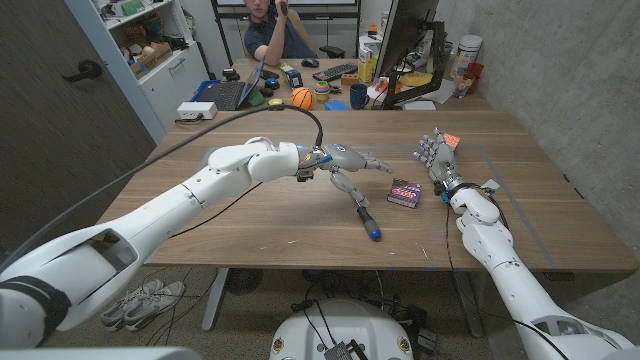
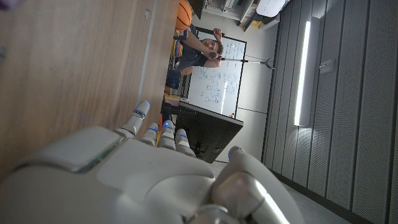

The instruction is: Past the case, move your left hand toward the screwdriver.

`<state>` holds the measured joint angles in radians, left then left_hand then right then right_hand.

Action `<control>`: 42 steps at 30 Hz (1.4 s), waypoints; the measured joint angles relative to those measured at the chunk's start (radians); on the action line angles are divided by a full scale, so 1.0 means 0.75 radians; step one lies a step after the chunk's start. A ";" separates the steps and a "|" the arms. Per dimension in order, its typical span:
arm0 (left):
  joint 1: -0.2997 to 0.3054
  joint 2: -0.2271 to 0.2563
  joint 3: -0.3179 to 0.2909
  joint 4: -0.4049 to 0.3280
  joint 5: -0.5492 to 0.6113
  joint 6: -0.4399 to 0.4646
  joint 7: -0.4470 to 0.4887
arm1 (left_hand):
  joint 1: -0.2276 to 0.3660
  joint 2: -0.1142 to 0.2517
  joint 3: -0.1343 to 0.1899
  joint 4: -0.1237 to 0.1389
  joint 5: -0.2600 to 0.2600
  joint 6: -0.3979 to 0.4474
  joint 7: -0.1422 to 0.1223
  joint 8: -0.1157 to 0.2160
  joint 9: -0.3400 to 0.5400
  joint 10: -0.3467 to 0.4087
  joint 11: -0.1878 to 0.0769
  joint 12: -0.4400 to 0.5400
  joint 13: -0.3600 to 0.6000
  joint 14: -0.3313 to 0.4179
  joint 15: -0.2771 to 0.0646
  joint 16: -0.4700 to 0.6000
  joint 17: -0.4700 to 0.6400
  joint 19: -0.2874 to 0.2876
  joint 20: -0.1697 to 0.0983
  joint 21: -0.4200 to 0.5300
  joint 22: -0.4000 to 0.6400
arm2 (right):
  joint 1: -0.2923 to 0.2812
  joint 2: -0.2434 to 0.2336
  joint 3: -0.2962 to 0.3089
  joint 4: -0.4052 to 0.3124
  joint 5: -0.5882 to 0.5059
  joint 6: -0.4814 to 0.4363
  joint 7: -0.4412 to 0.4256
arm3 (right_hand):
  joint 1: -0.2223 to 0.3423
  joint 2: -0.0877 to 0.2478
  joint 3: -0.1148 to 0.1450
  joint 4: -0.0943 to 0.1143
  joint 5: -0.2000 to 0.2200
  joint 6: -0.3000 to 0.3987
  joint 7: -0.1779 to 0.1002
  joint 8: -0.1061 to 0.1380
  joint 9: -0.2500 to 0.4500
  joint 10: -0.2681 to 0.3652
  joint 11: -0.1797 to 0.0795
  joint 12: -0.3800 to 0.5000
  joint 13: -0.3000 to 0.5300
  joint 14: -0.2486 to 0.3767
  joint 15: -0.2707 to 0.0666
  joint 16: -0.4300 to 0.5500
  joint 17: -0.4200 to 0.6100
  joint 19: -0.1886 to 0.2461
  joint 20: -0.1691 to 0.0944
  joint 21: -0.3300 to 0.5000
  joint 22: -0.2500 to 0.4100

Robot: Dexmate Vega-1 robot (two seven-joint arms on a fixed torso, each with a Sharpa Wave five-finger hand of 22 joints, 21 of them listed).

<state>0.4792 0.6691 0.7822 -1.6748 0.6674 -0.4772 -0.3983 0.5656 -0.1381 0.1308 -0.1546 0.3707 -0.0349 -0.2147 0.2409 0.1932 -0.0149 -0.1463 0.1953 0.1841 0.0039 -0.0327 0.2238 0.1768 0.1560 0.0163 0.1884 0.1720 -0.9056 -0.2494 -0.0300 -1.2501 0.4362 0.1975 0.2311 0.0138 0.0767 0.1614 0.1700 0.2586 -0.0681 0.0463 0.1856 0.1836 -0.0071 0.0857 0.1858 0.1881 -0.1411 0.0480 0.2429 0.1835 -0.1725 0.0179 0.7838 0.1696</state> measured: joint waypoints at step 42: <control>-0.016 0.011 0.048 -0.046 0.069 -0.099 -0.169 | 0.470 0.124 0.076 -0.013 -0.002 0.414 -0.009 0.108 0.018 0.126 -0.060 -0.002 -0.001 0.043 -0.004 -0.028 -0.006 0.010 -0.072 0.000 0.004 | 0.006 0.007 -0.003 0.005 -0.002 0.003 0.007 | 0.000 0.000 -0.022 0.000 0.005 0.000 0.000 0.000 0.000 0.010 0.001 0.000 0.000 0.005 0.005 0.000 0.000 0.000 0.000 -0.020 0.000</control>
<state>0.4673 0.6777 0.8183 -1.7094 0.7191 -0.5512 -0.5253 0.9177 -0.0453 0.1876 -0.1640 0.3692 0.2757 -0.2218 0.3223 0.2067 0.0799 -0.1913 0.1942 0.1837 0.0358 -0.0357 0.2026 0.1721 0.1637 -0.0376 0.1886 0.1748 -0.9009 -0.2444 -0.0325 -1.2462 0.4349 0.2001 0.2365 0.0138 0.0767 0.1450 0.1697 0.2626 -0.0680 0.0464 0.1856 0.1836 0.0005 0.0861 0.1858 0.1881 -0.1374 0.0517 0.2429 0.1835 -0.1725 0.0178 0.7684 0.1696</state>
